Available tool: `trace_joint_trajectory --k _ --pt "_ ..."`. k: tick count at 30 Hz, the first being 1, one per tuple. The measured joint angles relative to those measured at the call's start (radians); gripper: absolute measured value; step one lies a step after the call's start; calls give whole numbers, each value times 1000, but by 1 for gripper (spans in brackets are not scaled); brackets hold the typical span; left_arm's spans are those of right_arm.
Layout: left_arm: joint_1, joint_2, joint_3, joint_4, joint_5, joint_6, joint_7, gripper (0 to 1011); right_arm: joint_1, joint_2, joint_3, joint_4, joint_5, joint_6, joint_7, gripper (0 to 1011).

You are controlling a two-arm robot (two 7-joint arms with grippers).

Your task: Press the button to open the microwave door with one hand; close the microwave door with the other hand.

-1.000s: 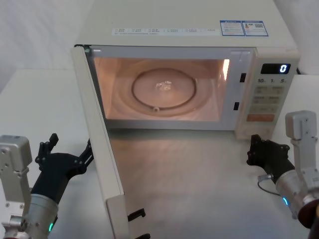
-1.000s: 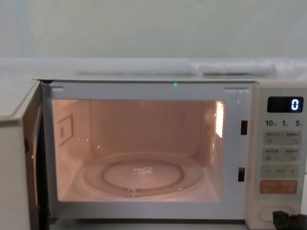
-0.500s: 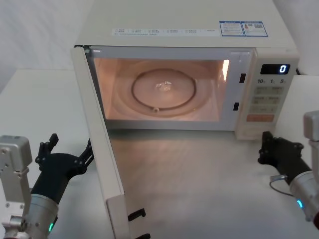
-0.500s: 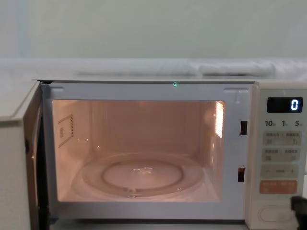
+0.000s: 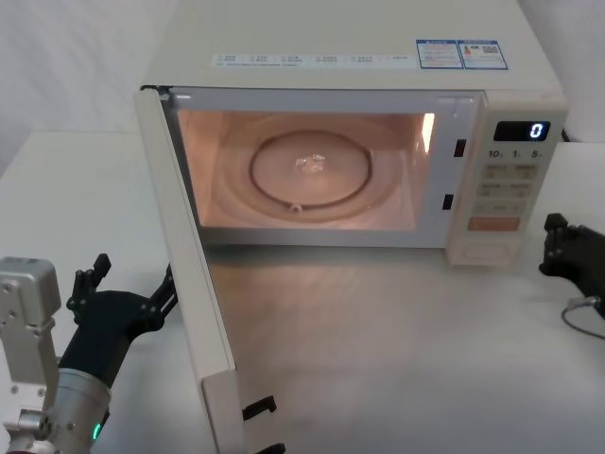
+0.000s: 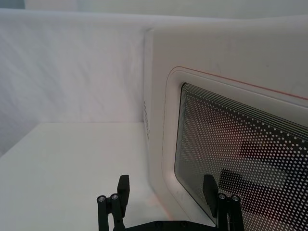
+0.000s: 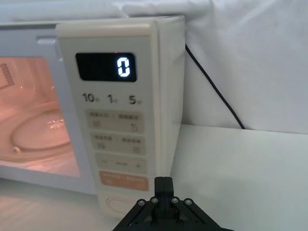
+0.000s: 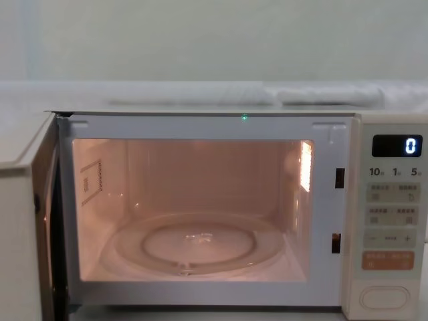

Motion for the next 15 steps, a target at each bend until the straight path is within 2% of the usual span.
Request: trace_joint_trajectory --k 7,15 --pt "0 0 0 0 0 0 0 1001 26 52 20 23 70 13 60 0" --pt "0 0 0 0 0 0 0 1001 48 97 0 59 106 19 107 0"
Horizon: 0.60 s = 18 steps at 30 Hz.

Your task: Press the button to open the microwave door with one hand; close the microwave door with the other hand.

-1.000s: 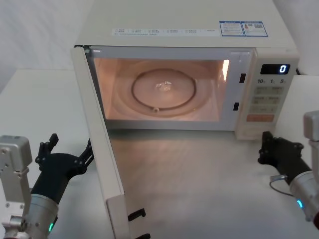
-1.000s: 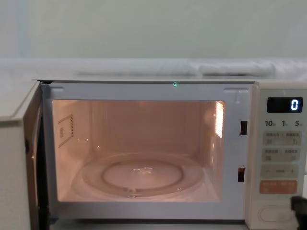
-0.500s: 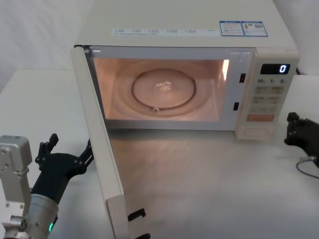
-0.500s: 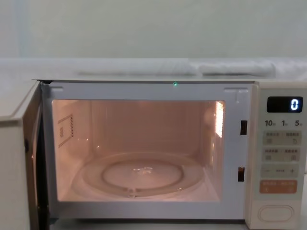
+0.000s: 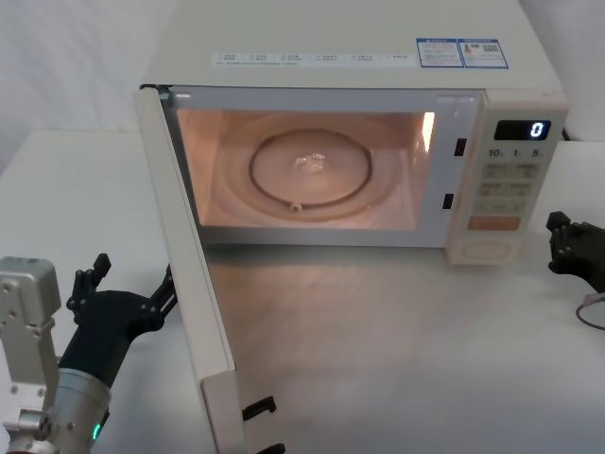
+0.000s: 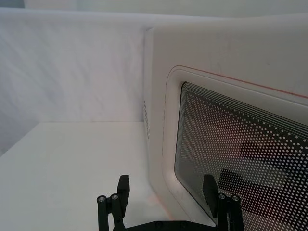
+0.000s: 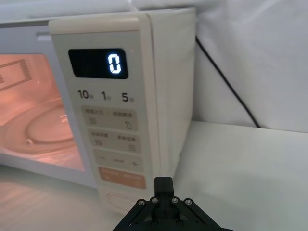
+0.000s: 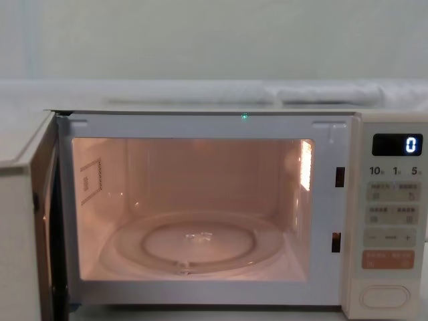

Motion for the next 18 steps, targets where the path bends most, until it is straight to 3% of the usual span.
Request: trace_joint_trajectory --k 13,18 --pt "0 0 0 0 0 0 0 1001 2 1 -2 2 3 0 3 2" --pt "0 0 0 0 0 0 0 1001 1 0 -1 1 1 0 1 118"
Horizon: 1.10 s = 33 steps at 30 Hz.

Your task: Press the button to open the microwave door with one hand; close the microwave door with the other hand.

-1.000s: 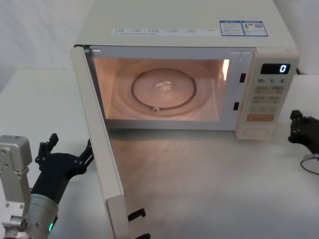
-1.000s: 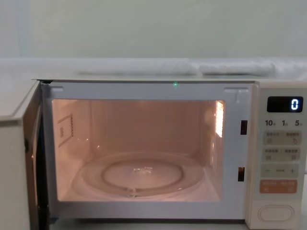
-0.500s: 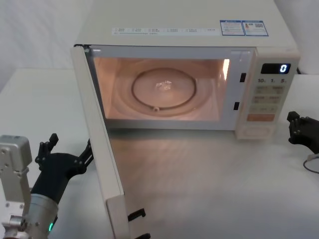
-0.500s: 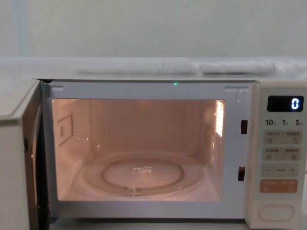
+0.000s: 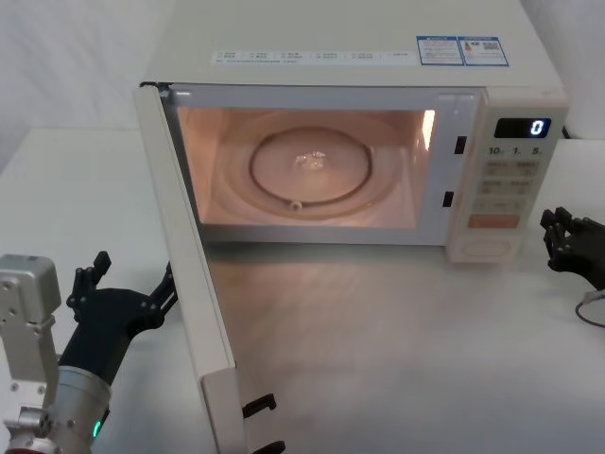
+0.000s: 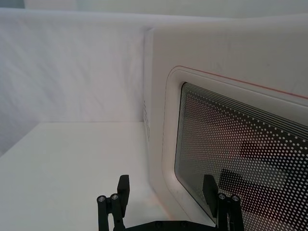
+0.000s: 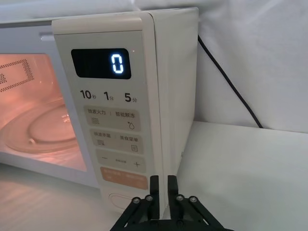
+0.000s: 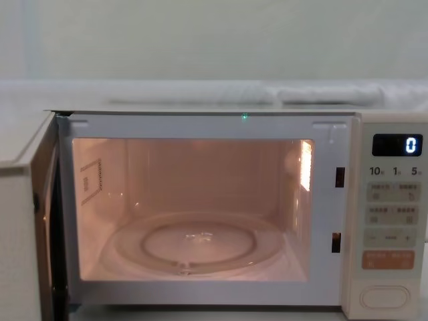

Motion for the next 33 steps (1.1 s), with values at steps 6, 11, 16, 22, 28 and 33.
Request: trace_joint_trajectory --k 6,11,16,22,28,33 --pt "0 0 0 0 0 0 0 1001 -1 -1 1 -1 -1 0 -2 281" --pt "0 0 0 0 0 0 0 1001 -1 -2 1 -1 -2 0 -3 455" --pt "0 0 0 0 0 0 0 1001 -1 -2 2 -2 -3 0 -3 600" --pt "0 0 0 0 0 0 0 1001 -2 -2 2 -3 -3 0 -4 814" --pt "0 0 0 0 0 0 0 1001 -2 -3 2 -3 -3 0 -4 966" --pt "0 0 0 0 0 0 0 1001 -2 -3 2 -3 -3 0 -4 1003"
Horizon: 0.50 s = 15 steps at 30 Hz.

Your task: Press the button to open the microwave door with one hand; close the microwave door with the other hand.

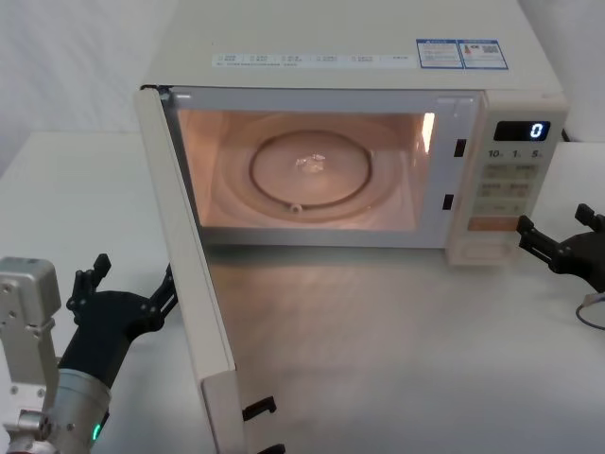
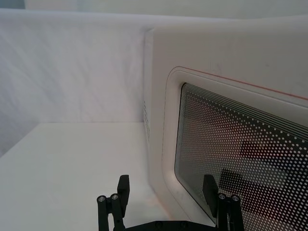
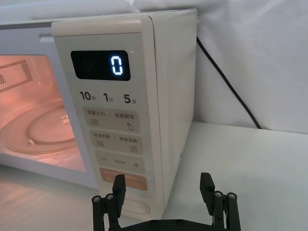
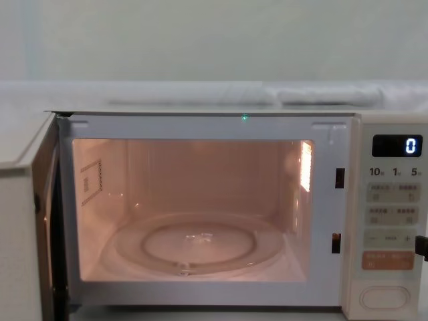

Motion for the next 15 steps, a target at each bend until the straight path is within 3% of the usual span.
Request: trace_joint_trajectory --k 15 --pt "0 0 0 0 0 0 0 1001 0 0 0 0 0 0 0 1002"
